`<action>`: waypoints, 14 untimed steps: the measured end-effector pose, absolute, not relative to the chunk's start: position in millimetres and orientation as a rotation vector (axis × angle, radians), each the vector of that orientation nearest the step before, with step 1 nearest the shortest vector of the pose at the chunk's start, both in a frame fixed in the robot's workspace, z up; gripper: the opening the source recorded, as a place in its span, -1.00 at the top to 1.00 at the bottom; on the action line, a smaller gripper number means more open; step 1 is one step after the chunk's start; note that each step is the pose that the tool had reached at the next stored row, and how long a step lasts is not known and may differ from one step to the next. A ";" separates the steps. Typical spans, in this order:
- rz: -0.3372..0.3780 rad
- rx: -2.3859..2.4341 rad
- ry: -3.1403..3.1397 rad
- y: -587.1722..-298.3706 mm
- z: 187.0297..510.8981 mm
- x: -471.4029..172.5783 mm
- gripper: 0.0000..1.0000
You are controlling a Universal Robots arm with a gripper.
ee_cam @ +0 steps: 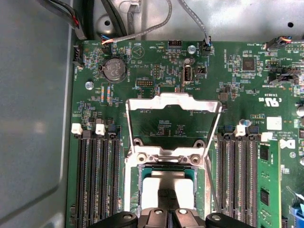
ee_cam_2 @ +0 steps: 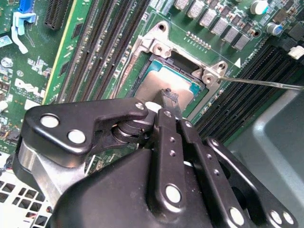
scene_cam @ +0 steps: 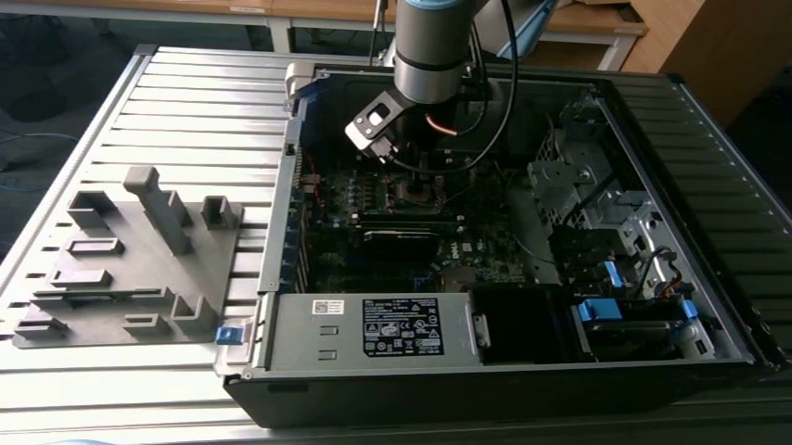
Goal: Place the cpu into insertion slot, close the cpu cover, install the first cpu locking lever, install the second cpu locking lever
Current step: 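Place the cpu into insertion slot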
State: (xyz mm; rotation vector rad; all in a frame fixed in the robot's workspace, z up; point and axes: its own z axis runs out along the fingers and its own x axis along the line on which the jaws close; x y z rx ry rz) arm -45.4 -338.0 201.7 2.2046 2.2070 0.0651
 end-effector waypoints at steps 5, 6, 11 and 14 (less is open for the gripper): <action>0.066 2.205 2.207 -337.9 200.4 -45.3 0.79; 0.065 2.205 2.207 -338.0 200.1 -45.4 0.79; 0.065 2.205 2.207 -338.0 199.8 -45.4 0.79; 0.063 2.204 2.207 -338.2 198.6 -45.5 0.79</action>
